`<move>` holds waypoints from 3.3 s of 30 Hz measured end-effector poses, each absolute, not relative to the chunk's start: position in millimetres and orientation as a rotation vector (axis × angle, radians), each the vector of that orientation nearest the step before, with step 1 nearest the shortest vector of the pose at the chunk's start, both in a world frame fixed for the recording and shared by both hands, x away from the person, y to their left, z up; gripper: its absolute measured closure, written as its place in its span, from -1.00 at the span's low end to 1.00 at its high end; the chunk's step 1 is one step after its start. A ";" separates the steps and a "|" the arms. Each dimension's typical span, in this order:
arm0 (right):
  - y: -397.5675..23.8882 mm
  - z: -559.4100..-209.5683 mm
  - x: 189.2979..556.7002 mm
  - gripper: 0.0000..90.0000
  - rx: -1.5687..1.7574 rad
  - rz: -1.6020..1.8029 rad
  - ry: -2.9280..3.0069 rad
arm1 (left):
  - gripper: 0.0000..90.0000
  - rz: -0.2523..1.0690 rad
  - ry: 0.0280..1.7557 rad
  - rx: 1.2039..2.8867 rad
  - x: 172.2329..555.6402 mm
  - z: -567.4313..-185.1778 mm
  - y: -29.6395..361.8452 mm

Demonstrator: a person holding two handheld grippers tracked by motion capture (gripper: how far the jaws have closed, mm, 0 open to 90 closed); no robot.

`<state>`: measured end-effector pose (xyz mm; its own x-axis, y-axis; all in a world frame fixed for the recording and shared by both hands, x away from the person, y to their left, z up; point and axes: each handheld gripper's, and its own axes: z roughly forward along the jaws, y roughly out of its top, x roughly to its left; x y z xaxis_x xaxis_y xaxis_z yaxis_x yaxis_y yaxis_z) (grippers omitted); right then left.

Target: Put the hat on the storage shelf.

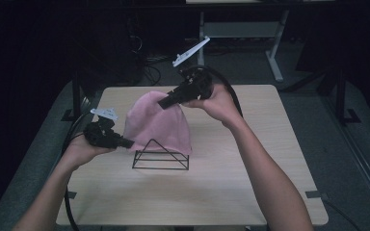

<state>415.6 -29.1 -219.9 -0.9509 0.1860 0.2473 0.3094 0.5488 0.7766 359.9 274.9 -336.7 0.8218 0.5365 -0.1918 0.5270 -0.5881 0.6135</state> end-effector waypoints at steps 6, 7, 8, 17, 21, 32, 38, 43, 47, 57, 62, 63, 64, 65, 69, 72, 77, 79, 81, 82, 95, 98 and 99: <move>-27.5 -236.3 416.2 0.65 -0.434 -1.341 -2.634 | 0.82 0.026 0.796 2.341 358.6 -348.9 276.5; -27.5 -236.3 416.2 0.65 -0.434 -1.341 -2.634 | 0.82 0.026 0.796 2.341 358.6 -348.9 276.5; -26.6 -241.0 416.6 0.65 -0.428 -1.326 -2.637 | 0.82 0.027 0.797 2.347 358.6 -350.4 276.3; -22.7 -251.5 417.0 0.65 -0.437 -1.293 -2.620 | 0.82 0.011 0.807 2.370 357.8 -364.3 275.5; -19.3 -255.0 415.6 0.64 -0.415 -1.284 -2.631 | 0.82 0.015 0.808 2.384 357.9 -369.1 274.3; -11.9 -274.7 411.5 0.61 -0.397 -1.235 -2.622 | 0.81 0.044 0.819 2.449 360.5 -385.3 270.3; -10.5 -284.4 409.4 0.61 -0.397 -1.204 -2.622 | 0.80 0.038 0.835 2.466 360.8 -396.7 269.3; -8.3 -291.5 408.9 0.59 -0.393 -1.200 -2.624 | 0.80 0.042 0.827 2.487 361.0 -402.1 270.1; -5.7 -297.9 407.7 0.55 -0.410 -1.175 -2.618 | 0.80 0.057 0.822 2.523 361.4 -406.6 267.2; -7.7 -306.4 401.8 0.45 -0.417 -1.176 -2.635 | 0.81 0.090 0.802 2.582 363.1 -412.5 264.4; -6.7 -305.0 397.5 0.42 -0.412 -1.171 -2.654 | 0.81 0.094 0.803 2.602 362.9 -413.8 265.7; -5.9 -305.5 396.1 0.40 -0.398 -1.166 -2.667 | 0.81 0.098 0.798 2.613 363.1 -414.2 265.9; -5.9 -305.5 396.1 0.40 -0.398 -1.166 -2.667 | 0.81 0.103 0.803 2.618 362.8 -414.9 265.7; -5.4 -305.7 395.0 0.39 -0.397 -1.165 -2.665 | 0.81 0.099 0.801 2.623 362.6 -415.3 265.1; -6.3 -307.5 392.3 0.37 -0.385 -1.189 -2.672 | 0.81 0.109 0.806 2.625 362.1 -416.4 263.4; -10.9 -309.1 391.3 0.35 -0.401 -1.201 -2.664 | 0.82 0.113 0.806 2.634 362.6 -417.5 264.4; -18.3 -310.3 389.6 0.44 -0.410 -1.223 -2.675 | 0.80 0.095 0.815 2.634 362.6 -419.7 265.0; -18.3 -309.5 388.2 0.63 -0.396 -1.222 -2.680 | 0.68 0.072 0.821 2.617 362.7 -419.0 266.0; -17.2 -308.4 386.4 0.80 -0.383 -1.220 -2.692 | 0.61 0.039 0.832 2.590 362.5 -417.3 268.4; -16.0 -307.2 385.5 0.84 -0.370 -1.219 -2.713 | 0.63 0.039 0.838 2.583 362.6 -417.0 269.5; -12.9 -307.9 383.5 0.86 -0.348 -1.202 -2.712 | 0.88 0.050 0.826 2.594 364.1 -418.8 267.6; -14.4 -307.9 384.4 0.86 -0.343 -1.210 -2.708 | 0.88 0.059 0.828 2.596 364.3 -418.5 267.8; -14.9 -307.8 384.4 0.85 -0.344 -1.212 -2.705 | 0.87 0.062 0.826 2.597 364.5 -418.3 268.2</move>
<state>384.4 -14.9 -307.8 -0.9612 0.1442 0.2350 0.2714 0.6456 0.7138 364.5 268.2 -418.3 0.8231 0.5621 -0.0807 0.5438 -0.7392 0.3974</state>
